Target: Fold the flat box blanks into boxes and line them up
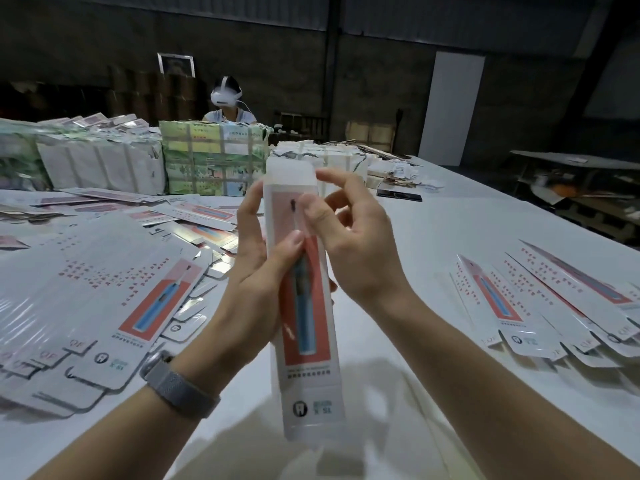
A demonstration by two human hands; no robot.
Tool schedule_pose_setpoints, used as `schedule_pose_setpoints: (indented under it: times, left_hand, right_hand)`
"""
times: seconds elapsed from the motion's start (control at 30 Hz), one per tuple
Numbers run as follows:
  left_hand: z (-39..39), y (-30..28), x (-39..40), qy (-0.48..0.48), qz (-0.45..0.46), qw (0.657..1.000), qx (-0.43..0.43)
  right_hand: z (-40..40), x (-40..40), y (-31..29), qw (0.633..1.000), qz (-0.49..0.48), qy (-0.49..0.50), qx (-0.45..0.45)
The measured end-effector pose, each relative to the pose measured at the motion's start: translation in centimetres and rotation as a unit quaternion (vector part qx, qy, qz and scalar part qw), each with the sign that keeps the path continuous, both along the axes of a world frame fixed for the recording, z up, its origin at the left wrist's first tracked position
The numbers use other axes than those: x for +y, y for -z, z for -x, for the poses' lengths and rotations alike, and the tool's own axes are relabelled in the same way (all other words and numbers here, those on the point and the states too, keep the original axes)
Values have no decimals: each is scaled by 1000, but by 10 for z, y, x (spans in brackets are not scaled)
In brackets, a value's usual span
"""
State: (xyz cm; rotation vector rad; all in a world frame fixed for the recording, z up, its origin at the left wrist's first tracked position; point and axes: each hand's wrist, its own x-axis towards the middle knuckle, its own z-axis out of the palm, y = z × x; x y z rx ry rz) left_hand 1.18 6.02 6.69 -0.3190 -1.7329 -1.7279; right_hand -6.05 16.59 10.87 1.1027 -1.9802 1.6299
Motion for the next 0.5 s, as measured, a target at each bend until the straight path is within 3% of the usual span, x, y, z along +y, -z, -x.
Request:
schedule_pose_setpoints:
  times: [0.5]
  left_hand:
    - [3,5,-6,18,46,999,-19]
  right_hand:
    - [3,-7,14,991,65,-101,-60]
